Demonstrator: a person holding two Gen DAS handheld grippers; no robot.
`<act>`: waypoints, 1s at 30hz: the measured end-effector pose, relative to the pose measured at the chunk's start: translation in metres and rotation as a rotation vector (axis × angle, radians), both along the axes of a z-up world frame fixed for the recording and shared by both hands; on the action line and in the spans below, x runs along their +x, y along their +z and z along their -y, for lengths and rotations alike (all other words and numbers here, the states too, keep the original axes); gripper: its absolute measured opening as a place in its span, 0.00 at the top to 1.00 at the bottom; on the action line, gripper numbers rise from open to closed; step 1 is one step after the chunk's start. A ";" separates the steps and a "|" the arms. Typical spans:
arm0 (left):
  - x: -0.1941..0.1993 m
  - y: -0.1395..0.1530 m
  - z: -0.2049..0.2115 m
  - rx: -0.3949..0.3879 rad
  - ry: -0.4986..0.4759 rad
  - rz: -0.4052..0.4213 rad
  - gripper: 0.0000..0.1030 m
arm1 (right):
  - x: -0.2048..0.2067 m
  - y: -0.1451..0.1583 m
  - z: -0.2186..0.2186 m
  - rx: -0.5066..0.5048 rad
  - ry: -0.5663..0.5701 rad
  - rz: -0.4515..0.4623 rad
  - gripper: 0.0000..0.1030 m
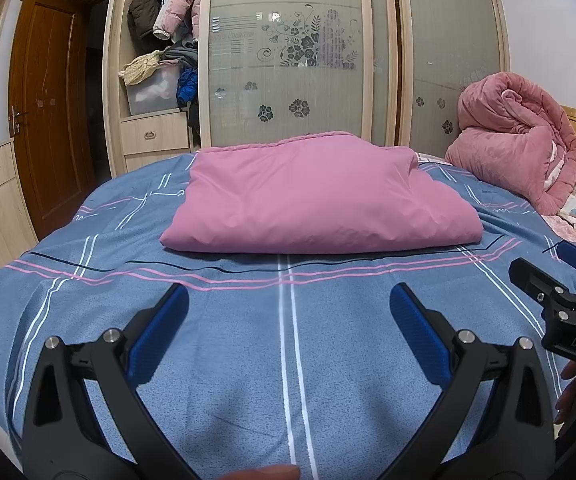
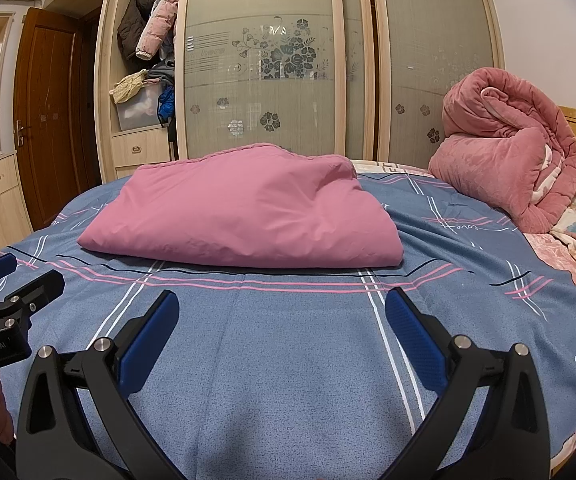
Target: Fold large clothes
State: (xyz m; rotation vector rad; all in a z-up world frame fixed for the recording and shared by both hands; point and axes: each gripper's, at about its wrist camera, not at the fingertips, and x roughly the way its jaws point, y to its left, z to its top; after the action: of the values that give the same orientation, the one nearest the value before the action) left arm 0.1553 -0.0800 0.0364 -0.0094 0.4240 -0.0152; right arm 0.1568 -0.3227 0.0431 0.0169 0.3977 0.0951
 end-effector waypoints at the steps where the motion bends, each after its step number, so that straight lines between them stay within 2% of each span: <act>1: 0.000 0.000 0.000 0.000 0.000 0.000 0.02 | 0.000 0.000 0.000 0.000 0.000 0.000 0.01; 13: -0.001 0.000 0.002 0.002 -0.001 0.006 0.02 | -0.001 0.000 0.000 -0.003 0.003 -0.001 0.01; 19: -0.005 0.001 0.001 0.009 0.027 0.030 0.02 | -0.001 -0.002 0.002 -0.006 0.011 -0.006 0.01; 30: 0.001 -0.001 -0.003 -0.010 0.017 -0.006 0.02 | -0.001 -0.002 0.001 -0.007 0.012 -0.006 0.01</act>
State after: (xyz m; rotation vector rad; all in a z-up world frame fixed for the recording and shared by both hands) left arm 0.1563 -0.0775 0.0357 -0.0232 0.4298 -0.0007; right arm 0.1563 -0.3239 0.0410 0.0082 0.4042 0.1050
